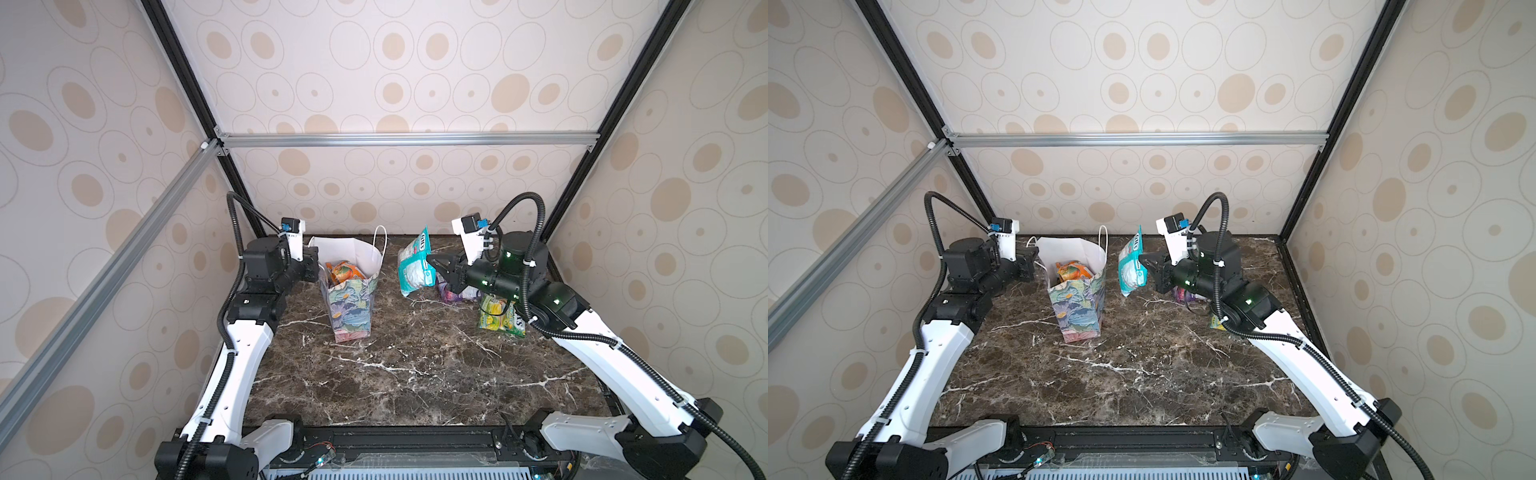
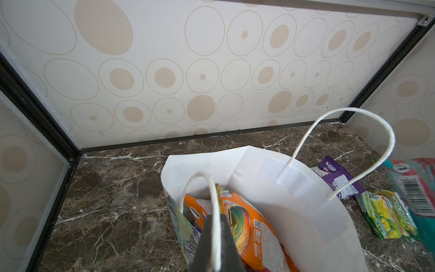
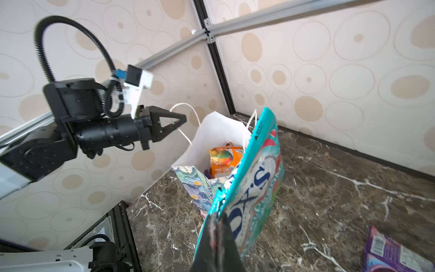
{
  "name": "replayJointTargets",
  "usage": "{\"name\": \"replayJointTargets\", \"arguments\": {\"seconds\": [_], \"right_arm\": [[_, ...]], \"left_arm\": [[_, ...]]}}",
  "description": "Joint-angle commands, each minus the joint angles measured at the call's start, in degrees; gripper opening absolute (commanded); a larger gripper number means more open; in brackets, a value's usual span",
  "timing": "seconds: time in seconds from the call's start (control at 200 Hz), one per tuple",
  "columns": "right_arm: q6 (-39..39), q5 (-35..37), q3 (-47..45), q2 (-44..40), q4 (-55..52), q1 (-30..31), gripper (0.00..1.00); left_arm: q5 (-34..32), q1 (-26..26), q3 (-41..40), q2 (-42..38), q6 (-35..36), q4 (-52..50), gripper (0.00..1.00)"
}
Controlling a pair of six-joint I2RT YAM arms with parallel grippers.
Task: Place the snacks into the paper bag
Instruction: Place the snack in the paper bag.
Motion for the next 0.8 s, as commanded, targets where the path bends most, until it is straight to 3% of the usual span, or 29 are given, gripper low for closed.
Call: {"name": "replayJointTargets", "arguments": {"seconds": [0.0, 0.5, 0.795], "right_arm": [[-2.56, -1.29, 3.32, -0.62, 2.5, 1.52, 0.0], [-7.89, -3.77, 19.97, 11.32, 0.74, 8.34, 0.0], [-8.54, -6.74, 32.69, 23.78, -1.56, 9.6, 0.0]], "left_arm": [[0.63, -0.11, 0.77, -0.95, -0.17, 0.04, 0.0], [0.37, -0.16, 0.77, -0.95, -0.08, -0.05, 0.0], [0.18, -0.17, 0.68, -1.12, -0.1, 0.02, 0.0]]}}
